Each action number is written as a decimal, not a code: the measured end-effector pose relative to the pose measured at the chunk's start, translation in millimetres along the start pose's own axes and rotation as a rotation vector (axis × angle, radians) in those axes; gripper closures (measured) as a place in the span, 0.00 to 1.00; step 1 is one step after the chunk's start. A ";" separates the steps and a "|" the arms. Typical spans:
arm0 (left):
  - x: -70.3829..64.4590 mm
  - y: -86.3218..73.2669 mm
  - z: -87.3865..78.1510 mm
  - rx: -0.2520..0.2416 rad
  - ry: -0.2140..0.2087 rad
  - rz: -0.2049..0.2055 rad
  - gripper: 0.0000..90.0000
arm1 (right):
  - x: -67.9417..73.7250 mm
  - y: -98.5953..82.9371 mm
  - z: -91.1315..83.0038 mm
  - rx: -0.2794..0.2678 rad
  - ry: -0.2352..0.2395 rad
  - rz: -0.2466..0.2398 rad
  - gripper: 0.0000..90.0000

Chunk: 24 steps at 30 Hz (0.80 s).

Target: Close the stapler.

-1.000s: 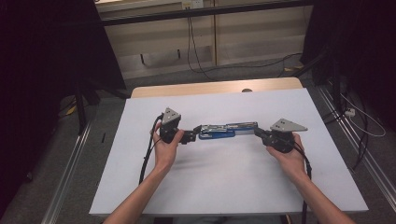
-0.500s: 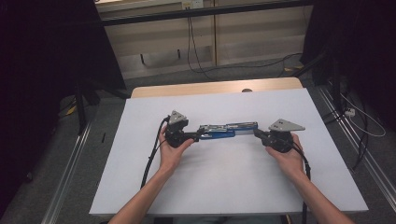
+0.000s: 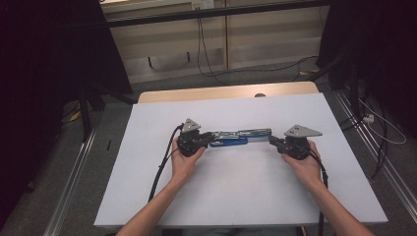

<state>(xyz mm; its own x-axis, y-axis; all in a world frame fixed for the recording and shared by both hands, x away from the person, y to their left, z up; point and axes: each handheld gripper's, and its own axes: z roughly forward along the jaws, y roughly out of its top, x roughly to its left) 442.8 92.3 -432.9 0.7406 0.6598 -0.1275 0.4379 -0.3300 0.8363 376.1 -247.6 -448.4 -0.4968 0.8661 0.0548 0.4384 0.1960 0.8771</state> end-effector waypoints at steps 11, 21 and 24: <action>-4.6 1.4 18.3 0.067 -0.017 0.057 1.00 | 0.3 -0.1 1.4 0.010 0.000 -0.004 1.00; -0.7 -0.9 27.5 0.098 -0.021 0.048 1.00 | 0.3 0.1 2.4 0.015 0.003 -0.004 1.00; 2.3 -1.2 26.1 0.101 -0.024 0.042 1.00 | 0.0 0.0 1.9 0.018 0.005 -0.005 1.00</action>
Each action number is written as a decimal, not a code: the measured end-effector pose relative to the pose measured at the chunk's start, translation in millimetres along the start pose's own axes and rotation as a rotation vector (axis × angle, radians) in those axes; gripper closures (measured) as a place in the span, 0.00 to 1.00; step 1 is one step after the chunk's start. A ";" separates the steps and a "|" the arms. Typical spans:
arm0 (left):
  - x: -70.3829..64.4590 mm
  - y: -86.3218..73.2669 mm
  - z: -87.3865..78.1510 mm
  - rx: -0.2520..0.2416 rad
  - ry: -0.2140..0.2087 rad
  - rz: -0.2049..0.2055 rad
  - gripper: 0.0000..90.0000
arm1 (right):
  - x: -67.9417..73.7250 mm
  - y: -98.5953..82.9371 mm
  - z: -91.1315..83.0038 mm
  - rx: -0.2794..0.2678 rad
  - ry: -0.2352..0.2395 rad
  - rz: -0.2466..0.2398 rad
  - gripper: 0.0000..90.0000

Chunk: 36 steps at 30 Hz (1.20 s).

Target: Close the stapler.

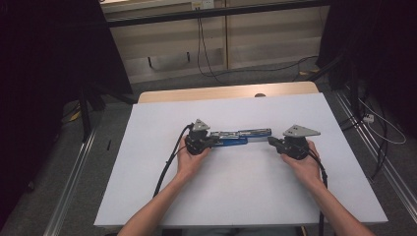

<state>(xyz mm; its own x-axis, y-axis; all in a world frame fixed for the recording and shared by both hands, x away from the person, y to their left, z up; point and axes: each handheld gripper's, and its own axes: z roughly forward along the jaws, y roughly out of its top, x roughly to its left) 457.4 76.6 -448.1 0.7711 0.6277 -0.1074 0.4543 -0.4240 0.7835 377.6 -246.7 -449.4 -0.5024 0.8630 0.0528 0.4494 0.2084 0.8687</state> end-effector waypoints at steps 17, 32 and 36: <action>-0.6 -0.6 -0.9 0.003 0.016 0.019 1.00 | -5.2 3.5 0.8 0.019 -0.016 0.023 1.00; 1.2 -1.4 -1.1 -0.002 0.000 -0.001 1.00 | -14.0 17.1 12.8 0.041 -0.042 0.050 1.00; 1.0 -1.5 -0.8 -0.005 0.002 -0.001 1.00 | -13.2 16.7 11.4 0.040 -0.042 0.041 1.00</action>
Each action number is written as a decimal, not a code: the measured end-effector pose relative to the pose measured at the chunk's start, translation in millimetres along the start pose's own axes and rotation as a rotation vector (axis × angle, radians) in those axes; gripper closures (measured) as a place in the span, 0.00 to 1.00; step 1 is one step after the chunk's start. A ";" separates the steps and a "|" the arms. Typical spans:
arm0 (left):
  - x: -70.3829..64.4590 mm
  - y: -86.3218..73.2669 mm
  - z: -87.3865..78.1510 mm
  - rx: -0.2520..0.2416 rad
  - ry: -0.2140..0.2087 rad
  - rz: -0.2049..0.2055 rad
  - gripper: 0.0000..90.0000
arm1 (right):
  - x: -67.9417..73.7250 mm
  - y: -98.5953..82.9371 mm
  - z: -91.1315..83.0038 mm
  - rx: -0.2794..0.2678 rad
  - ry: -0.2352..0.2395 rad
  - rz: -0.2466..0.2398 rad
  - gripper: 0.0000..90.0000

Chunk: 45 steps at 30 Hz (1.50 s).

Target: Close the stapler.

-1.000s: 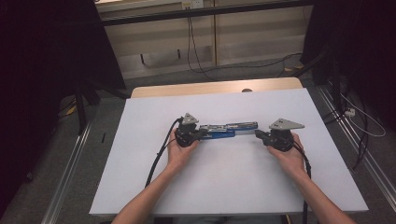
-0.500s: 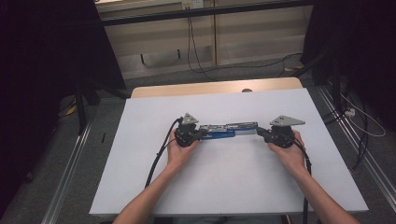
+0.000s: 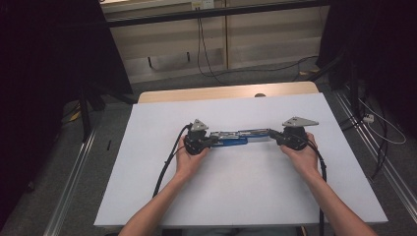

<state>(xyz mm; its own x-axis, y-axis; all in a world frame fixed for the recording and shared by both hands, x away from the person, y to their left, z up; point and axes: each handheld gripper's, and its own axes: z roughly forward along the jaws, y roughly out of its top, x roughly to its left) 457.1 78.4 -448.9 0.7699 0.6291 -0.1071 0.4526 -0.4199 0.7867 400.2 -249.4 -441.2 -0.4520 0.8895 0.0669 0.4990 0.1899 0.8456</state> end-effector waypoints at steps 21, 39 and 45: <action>0.2 0.1 0.1 0.002 -0.001 0.014 1.00 | -1.4 -13.4 11.8 0.119 -0.026 -0.028 1.00; 0.2 0.2 0.0 0.003 -0.002 0.018 1.00 | 0.0 -10.3 20.1 0.160 -0.035 -0.054 1.00; 0.1 0.0 0.1 0.002 -0.002 0.017 1.00 | 3.7 -7.4 23.6 0.167 -0.026 -0.075 1.00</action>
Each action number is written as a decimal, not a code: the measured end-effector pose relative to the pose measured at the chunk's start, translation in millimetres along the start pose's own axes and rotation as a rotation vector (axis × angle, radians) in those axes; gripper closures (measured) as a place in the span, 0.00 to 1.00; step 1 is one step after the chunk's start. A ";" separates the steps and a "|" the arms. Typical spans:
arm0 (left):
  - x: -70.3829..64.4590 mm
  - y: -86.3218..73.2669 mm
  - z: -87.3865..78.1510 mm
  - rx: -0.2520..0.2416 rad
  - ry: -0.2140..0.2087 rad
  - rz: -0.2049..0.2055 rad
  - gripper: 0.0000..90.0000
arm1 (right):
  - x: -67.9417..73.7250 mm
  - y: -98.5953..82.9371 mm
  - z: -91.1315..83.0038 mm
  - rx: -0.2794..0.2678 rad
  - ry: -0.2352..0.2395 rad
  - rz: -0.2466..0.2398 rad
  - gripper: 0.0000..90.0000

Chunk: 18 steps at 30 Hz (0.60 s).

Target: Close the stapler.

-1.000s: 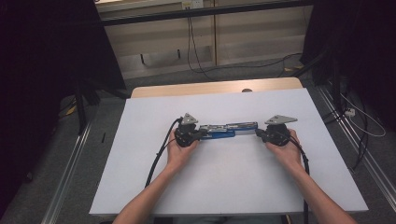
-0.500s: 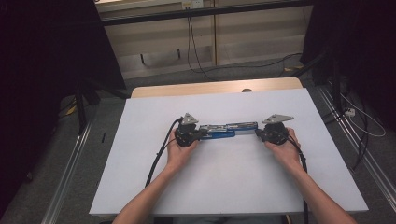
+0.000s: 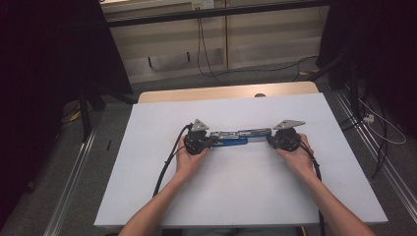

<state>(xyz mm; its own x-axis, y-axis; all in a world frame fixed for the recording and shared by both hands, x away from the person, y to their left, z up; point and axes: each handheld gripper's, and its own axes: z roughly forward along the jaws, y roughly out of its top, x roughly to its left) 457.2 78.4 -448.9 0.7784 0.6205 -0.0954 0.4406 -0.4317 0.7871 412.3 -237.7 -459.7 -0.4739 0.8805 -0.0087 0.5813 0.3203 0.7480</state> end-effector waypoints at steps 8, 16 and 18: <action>0.1 0.0 -0.1 0.000 0.000 0.002 1.00 | 0.7 1.1 1.4 0.002 -0.004 0.002 1.00; 0.0 0.0 0.0 -0.001 0.000 0.001 1.00 | 0.9 1.2 1.3 0.000 -0.009 0.003 1.00; 0.0 0.0 0.0 0.000 0.002 0.001 1.00 | 0.6 1.4 1.0 -0.005 -0.011 -0.002 1.00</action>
<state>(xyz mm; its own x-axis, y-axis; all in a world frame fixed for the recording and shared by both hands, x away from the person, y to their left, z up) 457.2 78.5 -448.9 0.7780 0.6213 -0.0939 0.4402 -0.4323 0.7870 413.5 -236.4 -459.4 -0.4678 0.8836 -0.0170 0.5769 0.3199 0.7515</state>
